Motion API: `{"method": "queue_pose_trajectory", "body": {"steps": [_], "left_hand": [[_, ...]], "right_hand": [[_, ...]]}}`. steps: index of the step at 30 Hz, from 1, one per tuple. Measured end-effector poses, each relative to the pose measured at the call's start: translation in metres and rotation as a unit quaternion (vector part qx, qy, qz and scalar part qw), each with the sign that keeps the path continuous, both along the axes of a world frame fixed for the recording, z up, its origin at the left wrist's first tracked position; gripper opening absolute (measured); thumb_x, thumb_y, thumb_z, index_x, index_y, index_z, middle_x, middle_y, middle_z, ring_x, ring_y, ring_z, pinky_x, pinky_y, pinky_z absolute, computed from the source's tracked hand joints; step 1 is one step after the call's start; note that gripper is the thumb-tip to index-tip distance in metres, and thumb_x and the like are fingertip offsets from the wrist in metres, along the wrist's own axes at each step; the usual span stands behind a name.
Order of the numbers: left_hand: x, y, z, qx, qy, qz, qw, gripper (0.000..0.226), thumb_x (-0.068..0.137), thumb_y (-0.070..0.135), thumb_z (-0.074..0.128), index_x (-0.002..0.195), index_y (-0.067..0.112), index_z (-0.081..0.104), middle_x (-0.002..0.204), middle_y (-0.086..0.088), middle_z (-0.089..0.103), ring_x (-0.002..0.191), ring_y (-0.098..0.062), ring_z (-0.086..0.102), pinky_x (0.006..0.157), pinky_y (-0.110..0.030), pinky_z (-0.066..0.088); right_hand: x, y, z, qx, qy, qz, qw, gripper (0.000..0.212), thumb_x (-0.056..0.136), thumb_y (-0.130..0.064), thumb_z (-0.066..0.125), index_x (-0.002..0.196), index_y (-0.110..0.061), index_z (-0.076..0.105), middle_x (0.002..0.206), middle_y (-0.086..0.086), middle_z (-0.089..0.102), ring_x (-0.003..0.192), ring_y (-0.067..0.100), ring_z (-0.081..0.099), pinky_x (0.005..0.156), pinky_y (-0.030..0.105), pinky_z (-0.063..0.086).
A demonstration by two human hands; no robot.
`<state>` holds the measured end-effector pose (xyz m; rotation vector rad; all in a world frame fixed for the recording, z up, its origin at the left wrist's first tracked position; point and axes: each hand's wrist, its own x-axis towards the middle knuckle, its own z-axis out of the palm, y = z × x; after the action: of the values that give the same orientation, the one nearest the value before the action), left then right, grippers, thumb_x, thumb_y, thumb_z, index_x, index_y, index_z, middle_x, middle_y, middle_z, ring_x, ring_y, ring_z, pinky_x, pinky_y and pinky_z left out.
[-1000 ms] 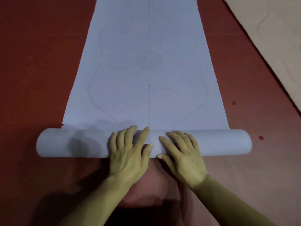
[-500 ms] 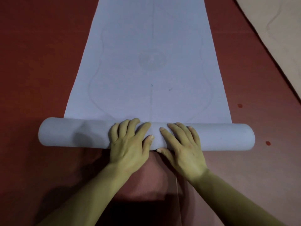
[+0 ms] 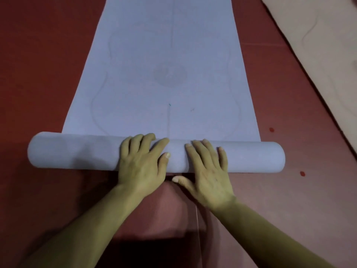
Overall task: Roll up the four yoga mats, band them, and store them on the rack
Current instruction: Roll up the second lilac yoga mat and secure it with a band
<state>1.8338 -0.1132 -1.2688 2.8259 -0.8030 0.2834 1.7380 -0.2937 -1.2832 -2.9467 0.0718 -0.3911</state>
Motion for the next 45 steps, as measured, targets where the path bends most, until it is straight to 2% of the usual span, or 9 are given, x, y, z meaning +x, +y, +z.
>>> {"method": "queue_pose_trajectory", "body": {"steps": [3, 9, 13, 18, 23, 30, 37, 39, 45], "left_hand": [[0.004, -0.002, 0.000, -0.024, -0.012, 0.013, 1.000, 0.049, 0.097, 0.044, 0.043, 0.135, 0.022, 0.062, 0.129, -0.012, 0.059, 0.115, -0.035, 0.053, 0.106, -0.052, 0.035], [-0.001, -0.001, -0.016, -0.039, -0.013, 0.012, 0.999, 0.047, 0.097, 0.044, 0.044, 0.132, 0.020, 0.065, 0.134, -0.014, 0.055, 0.123, -0.038, 0.047, 0.116, -0.055, 0.025], [0.020, -0.010, -0.012, -0.010, -0.026, 0.011, 1.000, 0.044, 0.099, 0.043, 0.044, 0.128, 0.020, 0.067, 0.130, -0.012, 0.059, 0.117, -0.037, 0.052, 0.112, -0.054, 0.032], [0.040, -0.020, -0.006, -0.006, -0.039, 0.011, 0.999, 0.044, 0.099, 0.043, 0.041, 0.125, 0.020, 0.068, 0.125, -0.010, 0.062, 0.113, -0.034, 0.055, 0.106, -0.052, 0.038], [0.038, -0.024, -0.008, -0.057, -0.047, 0.001, 0.997, 0.040, 0.092, 0.041, 0.051, 0.124, 0.021, 0.065, 0.131, -0.012, 0.056, 0.116, -0.036, 0.050, 0.101, -0.052, 0.034], [0.054, -0.039, -0.001, 0.015, 0.011, 0.017, 1.000, 0.041, 0.095, 0.041, 0.045, 0.123, 0.025, 0.069, 0.130, -0.009, 0.061, 0.117, -0.032, 0.052, 0.102, -0.049, 0.036], [0.077, -0.048, 0.036, 0.057, 0.100, 0.018, 0.993, 0.052, 0.094, 0.052, 0.040, 0.129, 0.024, 0.066, 0.132, -0.011, 0.059, 0.121, -0.032, 0.055, 0.102, -0.051, 0.043], [0.078, -0.043, 0.038, 0.074, 0.100, -0.019, 0.992, 0.056, 0.091, 0.056, 0.042, 0.132, 0.025, 0.064, 0.133, -0.012, 0.058, 0.120, -0.034, 0.056, 0.103, -0.051, 0.043], [0.085, -0.040, 0.013, 0.078, 0.040, -0.050, 0.995, 0.049, 0.092, 0.051, 0.045, 0.130, 0.027, 0.065, 0.131, -0.011, 0.058, 0.115, -0.034, 0.052, 0.104, -0.050, 0.034]], "right_hand": [[0.013, -0.007, -0.001, -0.002, -0.020, -0.002, 1.000, 0.071, 0.092, -0.065, 0.057, 0.140, -0.013, 0.060, 0.143, 0.006, 0.058, 0.138, 0.030, 0.050, 0.115, 0.055, 0.030], [0.037, -0.016, 0.005, -0.001, -0.016, 0.015, 1.000, 0.071, 0.095, -0.066, 0.048, 0.140, -0.012, 0.060, 0.140, 0.007, 0.061, 0.133, 0.032, 0.054, 0.114, 0.050, 0.031], [0.038, -0.017, 0.003, 0.012, -0.019, 0.018, 1.000, 0.074, 0.094, -0.069, 0.048, 0.147, -0.017, 0.053, 0.149, 0.011, 0.052, 0.141, 0.032, 0.045, 0.118, 0.051, 0.026], [0.050, -0.027, -0.001, -0.007, -0.042, 0.042, 0.998, 0.065, 0.092, -0.060, 0.061, 0.141, -0.017, 0.061, 0.138, 0.012, 0.061, 0.132, 0.036, 0.055, 0.113, 0.054, 0.036], [0.066, -0.035, 0.002, -0.005, -0.032, 0.047, 0.998, 0.063, 0.097, -0.060, 0.053, 0.142, -0.015, 0.060, 0.138, 0.010, 0.061, 0.130, 0.035, 0.055, 0.112, 0.051, 0.037], [0.058, -0.032, 0.000, 0.010, -0.006, 0.007, 1.000, 0.074, 0.089, -0.064, 0.065, 0.145, -0.016, 0.054, 0.143, 0.014, 0.053, 0.139, 0.036, 0.045, 0.118, 0.054, 0.024], [0.090, -0.046, 0.021, 0.044, 0.028, 0.013, 0.999, 0.057, 0.096, -0.050, 0.061, 0.137, -0.011, 0.062, 0.136, 0.015, 0.060, 0.132, 0.039, 0.053, 0.112, 0.056, 0.034], [0.096, -0.049, 0.021, 0.049, 0.026, 0.013, 0.998, 0.059, 0.093, -0.049, 0.068, 0.137, -0.011, 0.063, 0.136, 0.015, 0.061, 0.131, 0.039, 0.054, 0.111, 0.055, 0.035], [0.096, -0.050, 0.008, 0.034, 0.006, 0.018, 0.999, 0.063, 0.097, -0.058, 0.052, 0.142, -0.014, 0.057, 0.143, 0.014, 0.055, 0.137, 0.037, 0.047, 0.117, 0.052, 0.027]]}}
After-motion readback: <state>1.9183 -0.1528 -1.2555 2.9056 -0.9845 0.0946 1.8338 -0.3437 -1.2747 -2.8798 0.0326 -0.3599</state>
